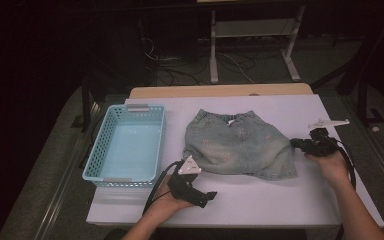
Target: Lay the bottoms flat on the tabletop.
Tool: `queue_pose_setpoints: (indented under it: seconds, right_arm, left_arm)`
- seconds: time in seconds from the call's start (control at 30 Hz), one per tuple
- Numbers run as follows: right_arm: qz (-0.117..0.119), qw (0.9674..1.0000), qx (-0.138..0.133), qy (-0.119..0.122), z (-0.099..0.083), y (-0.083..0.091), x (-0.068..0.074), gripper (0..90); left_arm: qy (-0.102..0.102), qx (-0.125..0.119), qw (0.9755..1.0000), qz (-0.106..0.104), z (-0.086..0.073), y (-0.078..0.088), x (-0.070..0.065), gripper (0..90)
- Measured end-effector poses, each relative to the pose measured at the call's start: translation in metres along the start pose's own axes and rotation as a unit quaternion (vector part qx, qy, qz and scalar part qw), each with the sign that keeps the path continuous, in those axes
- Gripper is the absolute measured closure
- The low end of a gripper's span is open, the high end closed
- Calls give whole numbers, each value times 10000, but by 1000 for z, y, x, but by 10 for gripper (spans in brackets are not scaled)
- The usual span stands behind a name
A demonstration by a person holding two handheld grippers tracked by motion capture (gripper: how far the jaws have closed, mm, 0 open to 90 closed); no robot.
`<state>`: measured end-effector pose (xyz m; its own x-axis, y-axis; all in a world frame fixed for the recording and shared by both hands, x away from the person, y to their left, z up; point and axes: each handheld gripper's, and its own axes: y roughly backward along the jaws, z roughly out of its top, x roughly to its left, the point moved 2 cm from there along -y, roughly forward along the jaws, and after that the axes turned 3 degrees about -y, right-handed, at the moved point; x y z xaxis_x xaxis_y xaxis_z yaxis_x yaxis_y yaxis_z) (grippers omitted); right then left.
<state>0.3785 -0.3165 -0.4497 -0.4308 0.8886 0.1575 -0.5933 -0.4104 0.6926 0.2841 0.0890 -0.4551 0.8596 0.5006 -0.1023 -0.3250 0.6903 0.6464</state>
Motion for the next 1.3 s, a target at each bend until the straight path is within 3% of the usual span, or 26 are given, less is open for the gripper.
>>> queue_pose_setpoints:
  seconds: [0.13,0.2,0.27,0.33,0.5,0.77,0.9,1.07,1.3]
  right_arm:
    - [-56,9999,145,-46,-4,-11,-2,769]
    - [-104,9999,89,-87,-4,-7,-1,675]
    - [-54,9998,-85,-149,-3,5,0,658]
    - [30,9998,-160,-139,-4,17,3,706]
    - [206,9997,-5,97,-18,41,16,834]
    - [479,9974,440,317,-42,46,34,870]
    - [741,9952,389,515,-45,45,49,866]
    - [831,9934,336,722,-42,40,64,773]
    - [804,9937,503,597,-47,31,59,579]
  left_arm:
    - [3,2,10000,-1,0,0,0,0]
    - [6,-1,10000,3,0,0,1,0]
    - [11,-5,10000,6,0,0,1,0]
    - [5,0,10000,11,0,1,1,0]
    - [12,-2,10000,25,0,1,1,0]
    - [22,-15,10000,32,0,1,1,0]
    - [15,-7,10000,28,0,1,1,0]
    - [18,3,10000,21,0,0,1,0]
    - [14,24,10000,17,0,0,1,0]
